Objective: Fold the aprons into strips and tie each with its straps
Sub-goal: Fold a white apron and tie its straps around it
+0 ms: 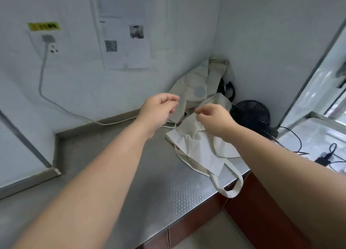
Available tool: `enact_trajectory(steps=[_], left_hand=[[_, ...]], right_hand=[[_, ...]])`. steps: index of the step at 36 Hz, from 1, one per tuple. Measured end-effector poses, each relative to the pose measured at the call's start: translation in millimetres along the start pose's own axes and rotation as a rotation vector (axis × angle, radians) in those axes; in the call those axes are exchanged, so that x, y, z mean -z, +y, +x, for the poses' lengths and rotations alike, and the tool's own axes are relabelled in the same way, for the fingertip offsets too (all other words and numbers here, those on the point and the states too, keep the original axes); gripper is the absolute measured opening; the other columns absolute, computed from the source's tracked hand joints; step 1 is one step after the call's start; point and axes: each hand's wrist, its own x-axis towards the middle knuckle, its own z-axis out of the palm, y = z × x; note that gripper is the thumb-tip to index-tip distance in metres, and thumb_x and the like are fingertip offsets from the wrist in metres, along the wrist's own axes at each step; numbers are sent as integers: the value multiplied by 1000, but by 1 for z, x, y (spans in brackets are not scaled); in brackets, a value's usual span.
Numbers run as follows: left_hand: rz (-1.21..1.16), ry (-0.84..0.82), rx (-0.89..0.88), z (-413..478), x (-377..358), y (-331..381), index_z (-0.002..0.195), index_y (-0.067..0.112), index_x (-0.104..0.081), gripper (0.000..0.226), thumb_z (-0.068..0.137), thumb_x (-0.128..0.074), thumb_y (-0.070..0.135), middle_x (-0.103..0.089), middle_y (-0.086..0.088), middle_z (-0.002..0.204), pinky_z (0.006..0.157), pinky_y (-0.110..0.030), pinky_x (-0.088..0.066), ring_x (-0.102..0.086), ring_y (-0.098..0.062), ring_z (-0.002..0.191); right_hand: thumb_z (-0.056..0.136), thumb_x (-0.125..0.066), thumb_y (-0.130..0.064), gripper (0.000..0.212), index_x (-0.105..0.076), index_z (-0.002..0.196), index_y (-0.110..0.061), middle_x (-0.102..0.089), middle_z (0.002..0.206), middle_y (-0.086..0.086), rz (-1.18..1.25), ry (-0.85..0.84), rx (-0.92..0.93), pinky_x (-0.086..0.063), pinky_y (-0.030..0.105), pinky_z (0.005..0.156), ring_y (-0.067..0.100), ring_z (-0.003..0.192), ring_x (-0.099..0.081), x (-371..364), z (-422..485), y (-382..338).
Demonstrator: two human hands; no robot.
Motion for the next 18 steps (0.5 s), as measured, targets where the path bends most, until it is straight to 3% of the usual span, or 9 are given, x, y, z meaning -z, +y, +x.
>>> enact_trajectory(steps=[2, 6, 12, 15, 18], left_hand=[[2, -54, 29, 15, -27, -11, 83, 28, -64, 22, 93, -54, 12, -62, 5, 80, 62, -21, -41, -53, -7, 71], [27, -97, 75, 48, -58, -34, 98, 18, -67, 17, 93, -53, 10, -63, 6, 82, 62, -16, -42, -54, -4, 70], [156, -81, 109, 113, -88, -80, 108, 18, -67, 20, 93, -55, 14, -63, 10, 82, 69, -19, -44, -55, -4, 72], [265, -169, 162, 134, -116, -105, 124, 17, -58, 33, 91, -58, 18, -63, 0, 117, 90, -22, -42, -57, -10, 99], [436, -273, 172, 145, -149, -131, 140, 21, -42, 60, 85, -66, 29, -40, -5, 144, 106, -27, -32, -40, -19, 130]], right_hand=[[92, -49, -11, 29, -64, 116, -14, -60, 92, 0, 12, 35, -50, -45, 26, 70, 14, 80, -55, 10, 13, 28], [94, -49, -16, 29, -62, 119, -14, -60, 99, 0, 4, 24, -109, -43, 22, 61, 10, 73, -54, 11, 47, 67], [94, -47, -17, 31, -59, 122, -16, -59, 104, -3, 3, 0, -183, -44, 24, 72, 12, 85, -54, 5, 101, 110], [93, -46, -16, 33, -59, 124, -15, -59, 109, -1, -31, -14, -235, -44, 26, 77, 15, 90, -53, 4, 117, 137], [93, -45, -16, 36, -56, 126, -17, -59, 117, 1, -80, -9, -301, -49, 32, 81, 18, 93, -56, 9, 123, 167]])
